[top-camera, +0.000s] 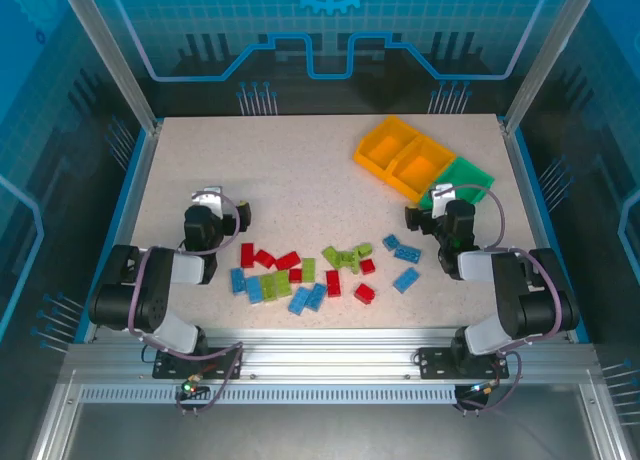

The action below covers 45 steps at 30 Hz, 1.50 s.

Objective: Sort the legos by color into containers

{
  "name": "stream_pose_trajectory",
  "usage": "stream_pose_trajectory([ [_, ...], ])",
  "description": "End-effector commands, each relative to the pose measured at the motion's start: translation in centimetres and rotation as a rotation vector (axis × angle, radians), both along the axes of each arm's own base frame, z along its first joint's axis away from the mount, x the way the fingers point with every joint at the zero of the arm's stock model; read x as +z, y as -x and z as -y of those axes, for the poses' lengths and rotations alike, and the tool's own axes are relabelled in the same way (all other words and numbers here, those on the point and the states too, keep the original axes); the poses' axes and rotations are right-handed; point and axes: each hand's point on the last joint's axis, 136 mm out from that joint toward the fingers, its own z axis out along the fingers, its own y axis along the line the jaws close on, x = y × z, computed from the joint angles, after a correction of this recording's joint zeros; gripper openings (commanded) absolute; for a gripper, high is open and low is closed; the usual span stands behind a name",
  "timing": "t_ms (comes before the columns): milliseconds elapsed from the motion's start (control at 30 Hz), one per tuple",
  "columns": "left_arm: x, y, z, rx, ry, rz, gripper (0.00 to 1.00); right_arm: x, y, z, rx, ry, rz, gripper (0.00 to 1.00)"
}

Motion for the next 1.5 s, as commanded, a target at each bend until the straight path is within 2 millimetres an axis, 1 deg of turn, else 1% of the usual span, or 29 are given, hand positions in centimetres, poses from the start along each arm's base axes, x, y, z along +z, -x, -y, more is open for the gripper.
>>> stream_pose_trajectory([
  [0,0.9,-0.7,0.6,-0.036,-0.014,0.028,0.99,0.9,-0.5,0.2,-0.007,-0.005,0.038,1.0],
  [867,0.9,-0.7,0.6,-0.036,-0.014,0.027,0.99,0.9,-0.5,0.1,0.009,-0.023,0.036,1.0],
  [933,1.1,-0.7,0.6,-0.032,-0.018,0.028,0.99,1.7,-0.9,0.2,0.002,-0.022,0.023,1.0],
  [1000,2.0,-0.7,0.5,-0.026,-0.02,-0.005,0.99,3.2,-1.2,0.9,-0.055,-0.039,-0.091,1.0],
  [1033,2.6,-0.7,0.2,-0.004,-0.012,-0.048,0.99,3.8,-1.1,1.1,-0.077,-0.064,-0.161,1.0],
  [1067,3.1,-0.4,0.0,0.022,0.011,-0.094,0.99,3.8,-0.5,1.2,-0.089,-0.073,-0.227,1.0],
  [1100,4.1,-0.2,-0.1,0.04,0.043,-0.136,0.99,4.6,-0.2,1.2,-0.092,-0.077,-0.262,1.0],
  [1133,4.6,0.3,0.0,0.058,0.085,-0.192,0.99,5.2,0.2,1.4,-0.116,-0.087,-0.291,1.0],
  [1167,5.2,0.7,0.1,0.071,0.122,-0.228,0.99,5.6,0.5,1.8,-0.153,-0.097,-0.311,0.98],
  [1200,6.1,1.1,0.5,0.078,0.163,-0.25,0.99,5.4,1.2,2.6,-0.206,-0.111,-0.345,0.97],
  [1233,6.6,1.5,0.9,0.074,0.189,-0.269,0.99,6.3,1.1,3.3,-0.251,-0.142,-0.348,0.97],
  [1333,7.4,3.1,2.5,0.054,0.191,-0.303,0.99,5.3,2.4,5.8,-0.401,-0.307,-0.494,0.95],
  [1367,7.5,3.7,2.9,0.048,0.186,-0.306,0.99,4.6,2.9,6.6,-0.453,-0.355,-0.557,0.93],
  [1400,7.5,4.2,3.5,0.037,0.185,-0.31,0.99,4.1,3.2,7.4,-0.496,-0.374,-0.605,0.91],
  [1467,7.4,5.1,4.1,0.027,0.192,-0.324,0.99,3.3,3.4,8.4,-0.531,-0.373,-0.658,0.88],
])
